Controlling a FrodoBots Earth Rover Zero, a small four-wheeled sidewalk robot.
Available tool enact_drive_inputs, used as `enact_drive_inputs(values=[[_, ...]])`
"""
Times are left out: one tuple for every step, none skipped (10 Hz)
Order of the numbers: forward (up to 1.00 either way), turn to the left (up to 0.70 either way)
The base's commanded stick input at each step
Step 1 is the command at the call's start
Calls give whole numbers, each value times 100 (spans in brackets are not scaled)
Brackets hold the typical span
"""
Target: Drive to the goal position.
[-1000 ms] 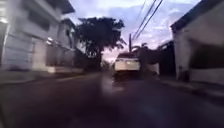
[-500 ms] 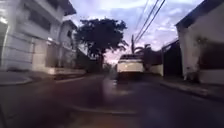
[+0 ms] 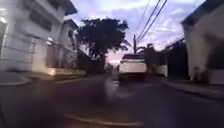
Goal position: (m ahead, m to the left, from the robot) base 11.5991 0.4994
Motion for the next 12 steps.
enact_drive_inputs(values=[[70, -35], [70, -35], [70, -35], [70, -34], [70, -10], [70, 0], [70, 0], [70, 0], [70, 0], [70, 0], [70, -5], [70, -35]])
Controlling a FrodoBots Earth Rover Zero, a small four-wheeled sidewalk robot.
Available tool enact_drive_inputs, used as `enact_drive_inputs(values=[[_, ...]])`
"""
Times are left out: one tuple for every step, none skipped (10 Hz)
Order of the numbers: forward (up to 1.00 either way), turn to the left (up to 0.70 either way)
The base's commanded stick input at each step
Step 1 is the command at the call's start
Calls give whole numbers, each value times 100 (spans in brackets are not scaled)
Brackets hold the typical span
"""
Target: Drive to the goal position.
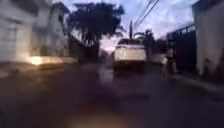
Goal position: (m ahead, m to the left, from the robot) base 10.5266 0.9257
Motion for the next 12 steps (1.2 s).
enact_drive_inputs(values=[[70, -35], [70, -35], [70, -5], [70, 0], [70, 0], [70, 0], [70, 0], [70, 0], [70, 0], [70, 0], [70, 0], [70, 0]])
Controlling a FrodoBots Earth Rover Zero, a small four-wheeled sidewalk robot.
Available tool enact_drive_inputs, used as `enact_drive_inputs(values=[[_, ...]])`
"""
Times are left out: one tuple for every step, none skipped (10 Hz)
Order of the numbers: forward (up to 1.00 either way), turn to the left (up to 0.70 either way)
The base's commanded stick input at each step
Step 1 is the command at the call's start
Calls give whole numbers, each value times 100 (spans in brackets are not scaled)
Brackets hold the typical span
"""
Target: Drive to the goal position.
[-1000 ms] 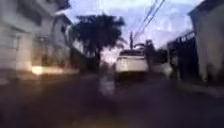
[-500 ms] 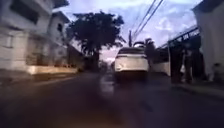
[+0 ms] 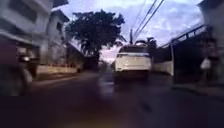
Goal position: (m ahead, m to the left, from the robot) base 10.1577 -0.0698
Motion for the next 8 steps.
enact_drive_inputs(values=[[70, 0], [70, 0], [70, 0], [70, 0], [70, 0], [38, 0], [70, 0], [70, 0]])
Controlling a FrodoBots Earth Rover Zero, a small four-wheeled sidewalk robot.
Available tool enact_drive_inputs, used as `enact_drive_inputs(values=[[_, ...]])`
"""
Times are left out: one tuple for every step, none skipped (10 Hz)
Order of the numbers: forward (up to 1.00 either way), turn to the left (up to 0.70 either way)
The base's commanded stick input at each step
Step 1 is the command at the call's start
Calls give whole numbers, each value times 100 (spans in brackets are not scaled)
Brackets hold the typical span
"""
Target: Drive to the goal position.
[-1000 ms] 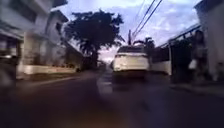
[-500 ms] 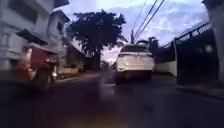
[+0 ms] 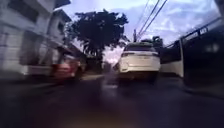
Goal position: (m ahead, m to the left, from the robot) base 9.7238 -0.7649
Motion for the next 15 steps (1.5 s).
enact_drive_inputs(values=[[70, 0], [70, 0], [70, 0], [70, 0], [70, 0], [70, 0], [70, 0], [70, 0], [70, 0], [70, 0], [70, 0], [70, 0], [70, 0], [70, 0], [70, 0]])
